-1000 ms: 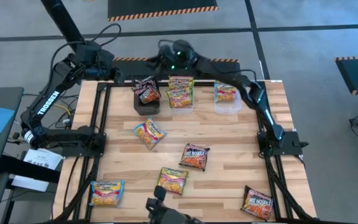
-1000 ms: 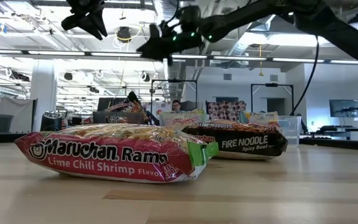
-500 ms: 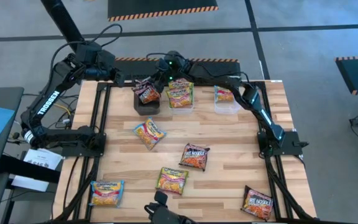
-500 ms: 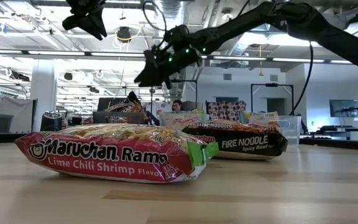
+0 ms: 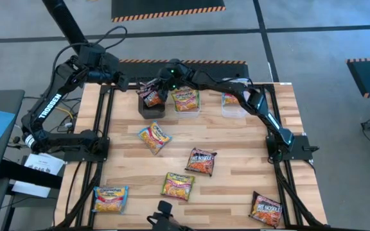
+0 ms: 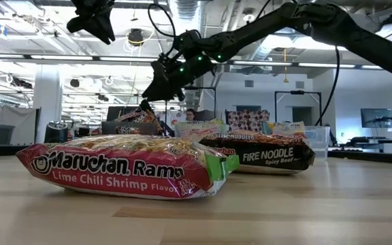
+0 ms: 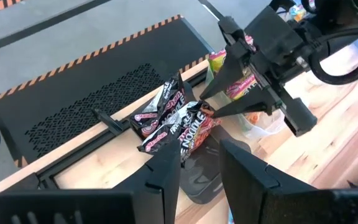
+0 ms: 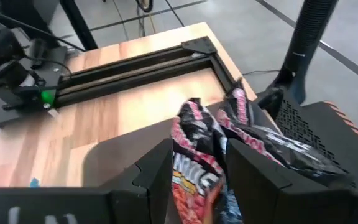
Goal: Sort Maruchan noodles
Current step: Adjust the black noodle pack in the black bin
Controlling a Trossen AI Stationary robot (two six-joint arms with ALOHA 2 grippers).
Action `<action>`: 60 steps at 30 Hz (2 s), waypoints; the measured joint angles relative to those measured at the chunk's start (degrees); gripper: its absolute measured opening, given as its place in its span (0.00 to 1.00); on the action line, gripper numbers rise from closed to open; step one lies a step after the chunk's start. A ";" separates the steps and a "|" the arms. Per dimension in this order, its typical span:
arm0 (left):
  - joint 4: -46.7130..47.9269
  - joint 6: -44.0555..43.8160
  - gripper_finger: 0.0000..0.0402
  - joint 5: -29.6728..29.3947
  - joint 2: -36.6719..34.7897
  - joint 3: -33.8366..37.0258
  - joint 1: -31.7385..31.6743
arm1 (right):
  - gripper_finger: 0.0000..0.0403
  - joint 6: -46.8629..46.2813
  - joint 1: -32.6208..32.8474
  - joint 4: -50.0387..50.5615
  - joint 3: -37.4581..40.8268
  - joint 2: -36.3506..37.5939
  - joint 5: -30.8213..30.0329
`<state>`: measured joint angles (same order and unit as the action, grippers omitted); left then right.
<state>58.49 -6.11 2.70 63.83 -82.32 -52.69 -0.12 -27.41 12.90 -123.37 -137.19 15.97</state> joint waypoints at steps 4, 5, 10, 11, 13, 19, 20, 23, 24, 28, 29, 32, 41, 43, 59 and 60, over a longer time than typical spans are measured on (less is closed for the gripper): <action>0.14 0.28 0.24 -0.02 0.00 0.00 0.00 | 0.44 -0.34 -0.08 0.11 0.00 0.00 -1.74; 0.14 0.28 0.24 -0.01 0.00 0.00 0.00 | 0.44 -0.70 -0.08 0.02 0.00 0.00 -2.52; 0.14 0.31 0.24 -0.02 0.00 0.00 0.00 | 0.44 -1.36 -0.10 0.04 0.00 0.00 -3.65; 0.14 0.31 0.24 -0.02 0.00 0.00 0.02 | 0.44 -1.36 -0.10 0.03 0.00 0.00 -3.65; 0.14 0.31 0.24 -0.02 0.00 0.00 0.00 | 0.44 -1.36 -0.10 0.14 0.00 0.00 -3.65; 0.14 0.33 0.24 -0.02 0.00 0.00 0.02 | 0.44 -1.37 -0.10 0.62 0.00 0.00 -3.65; 0.14 0.33 0.24 -0.02 0.00 0.00 0.02 | 0.44 -1.36 -0.10 0.62 0.00 0.00 -3.65; 0.14 0.31 0.24 -0.02 0.00 0.00 0.02 | 0.44 -1.34 -0.09 1.33 0.00 -0.29 -3.65; 0.14 0.31 0.24 -0.02 0.00 0.00 0.02 | 0.44 -1.18 0.00 1.01 -0.15 -1.11 -3.64; 0.17 0.33 0.24 -0.03 0.00 0.00 0.02 | 0.44 -2.42 0.30 3.58 0.26 -2.47 -3.95; 0.17 0.33 0.24 -0.07 0.00 0.00 0.02 | 0.44 -1.18 0.49 3.05 0.26 -2.33 -5.00; 0.15 0.37 0.24 -0.08 0.00 0.02 0.02 | 0.44 -0.35 0.75 2.02 -0.13 -1.58 -5.47; 0.52 0.35 0.24 -0.09 0.00 0.02 0.02 | 0.42 -1.72 0.74 2.50 0.04 -1.90 -5.70; 0.52 0.35 0.24 -0.09 0.00 0.03 0.02 | 0.39 -3.44 0.93 3.05 0.04 -1.90 -6.95; 0.52 0.35 0.24 -0.09 0.00 0.02 0.02 | 0.02 -14.71 1.12 3.03 0.04 -1.90 -8.37; 0.52 0.35 0.24 -0.09 0.00 0.03 0.02 | 0.01 -15.92 1.12 2.66 0.04 -1.90 -8.40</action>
<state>59.01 -5.76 2.61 63.83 -82.29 -52.66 -16.04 -26.28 15.57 -123.33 -139.09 7.57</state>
